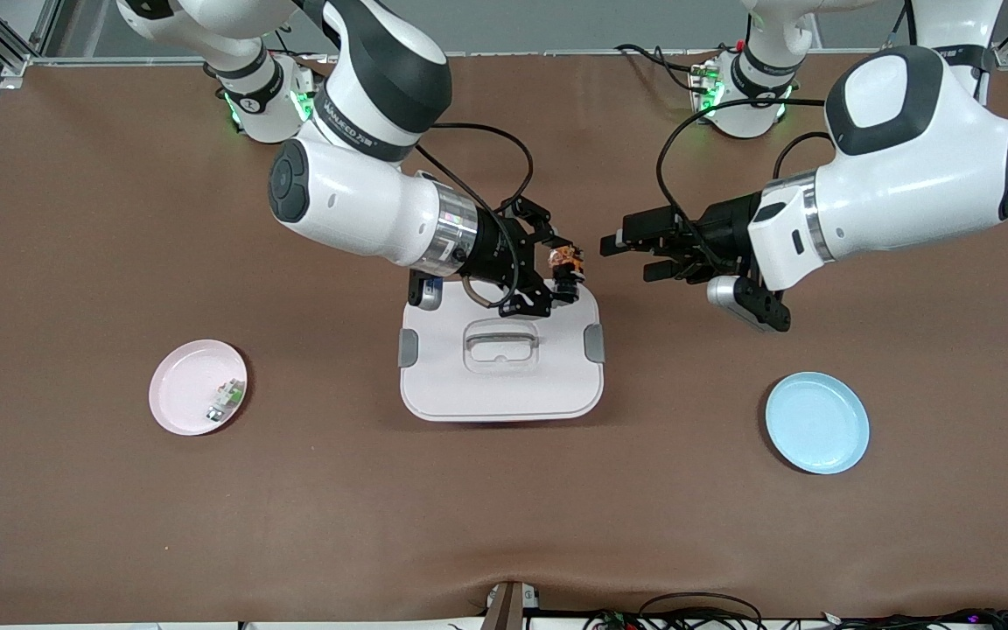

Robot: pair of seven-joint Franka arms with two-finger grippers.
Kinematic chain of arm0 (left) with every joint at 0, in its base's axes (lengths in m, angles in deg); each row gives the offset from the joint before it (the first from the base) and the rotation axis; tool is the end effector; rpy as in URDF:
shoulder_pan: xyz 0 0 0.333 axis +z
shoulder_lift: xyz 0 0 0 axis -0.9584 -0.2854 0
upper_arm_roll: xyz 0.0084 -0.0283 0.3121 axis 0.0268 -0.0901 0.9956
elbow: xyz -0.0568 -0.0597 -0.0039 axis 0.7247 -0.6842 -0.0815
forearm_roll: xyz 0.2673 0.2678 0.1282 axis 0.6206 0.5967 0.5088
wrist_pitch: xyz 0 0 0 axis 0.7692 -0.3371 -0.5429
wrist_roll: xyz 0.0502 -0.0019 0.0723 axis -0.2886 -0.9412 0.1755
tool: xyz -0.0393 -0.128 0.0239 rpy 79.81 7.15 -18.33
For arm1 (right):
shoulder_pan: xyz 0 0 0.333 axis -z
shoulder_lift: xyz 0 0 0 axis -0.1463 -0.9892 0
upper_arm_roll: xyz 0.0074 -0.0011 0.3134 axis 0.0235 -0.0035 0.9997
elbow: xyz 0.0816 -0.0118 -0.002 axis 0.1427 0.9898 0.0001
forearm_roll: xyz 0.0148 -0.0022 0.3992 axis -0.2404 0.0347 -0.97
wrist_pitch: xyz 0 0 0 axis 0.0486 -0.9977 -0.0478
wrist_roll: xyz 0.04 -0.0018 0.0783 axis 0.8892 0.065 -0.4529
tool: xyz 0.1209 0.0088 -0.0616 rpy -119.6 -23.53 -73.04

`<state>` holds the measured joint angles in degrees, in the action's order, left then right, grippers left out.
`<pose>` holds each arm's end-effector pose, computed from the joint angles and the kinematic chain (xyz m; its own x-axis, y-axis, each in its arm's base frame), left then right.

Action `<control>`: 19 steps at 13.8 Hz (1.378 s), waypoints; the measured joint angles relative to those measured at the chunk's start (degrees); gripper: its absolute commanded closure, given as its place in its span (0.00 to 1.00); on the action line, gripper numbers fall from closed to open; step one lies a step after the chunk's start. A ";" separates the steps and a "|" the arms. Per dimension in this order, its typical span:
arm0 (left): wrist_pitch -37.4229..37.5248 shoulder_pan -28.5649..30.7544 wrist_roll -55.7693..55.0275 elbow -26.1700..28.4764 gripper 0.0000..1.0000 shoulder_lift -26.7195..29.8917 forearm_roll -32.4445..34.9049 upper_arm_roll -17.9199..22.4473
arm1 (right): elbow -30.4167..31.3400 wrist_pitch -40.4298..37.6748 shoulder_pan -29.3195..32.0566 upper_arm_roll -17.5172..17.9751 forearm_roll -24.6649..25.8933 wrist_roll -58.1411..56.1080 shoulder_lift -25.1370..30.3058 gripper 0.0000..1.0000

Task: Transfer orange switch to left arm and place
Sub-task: 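Grasp the switch with the left gripper beside the right gripper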

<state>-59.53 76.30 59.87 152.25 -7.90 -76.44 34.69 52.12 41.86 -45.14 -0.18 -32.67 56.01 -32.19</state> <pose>0.5889 -0.2895 0.5265 0.9929 -0.1112 -0.0415 -0.0456 -0.6803 0.7315 0.5878 0.5056 0.4977 -0.1018 -0.6958 -0.7109 -0.9931 0.0297 0.1132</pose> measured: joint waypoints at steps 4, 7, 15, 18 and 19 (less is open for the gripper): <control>-2.20 -0.34 0.00 0.00 0.05 -0.48 -1.26 -0.02 | 0.00 0.27 -0.22 -0.01 0.00 0.02 -0.04 1.00; -5.55 -1.91 0.00 0.04 0.07 -1.58 -2.20 -0.05 | 0.00 1.05 -0.47 -0.01 0.00 0.04 -0.23 1.00; -5.94 -3.22 0.00 0.45 0.21 -3.55 -2.20 -0.08 | 0.00 1.86 -0.61 -0.01 0.00 0.05 -0.47 1.00; -5.94 -3.87 0.00 1.01 0.32 -3.58 -2.20 -0.09 | 0.00 2.17 -0.61 -0.01 0.00 0.05 -0.47 1.00; -5.94 -3.97 0.00 1.18 0.39 -3.58 -2.20 -0.09 | 0.00 2.23 -0.61 -0.01 0.00 0.05 -0.47 1.00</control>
<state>-65.47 72.33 59.87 153.43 -11.48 -78.64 34.60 52.12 44.09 -45.75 -0.19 -32.67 56.05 -32.66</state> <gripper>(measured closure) 0.242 0.282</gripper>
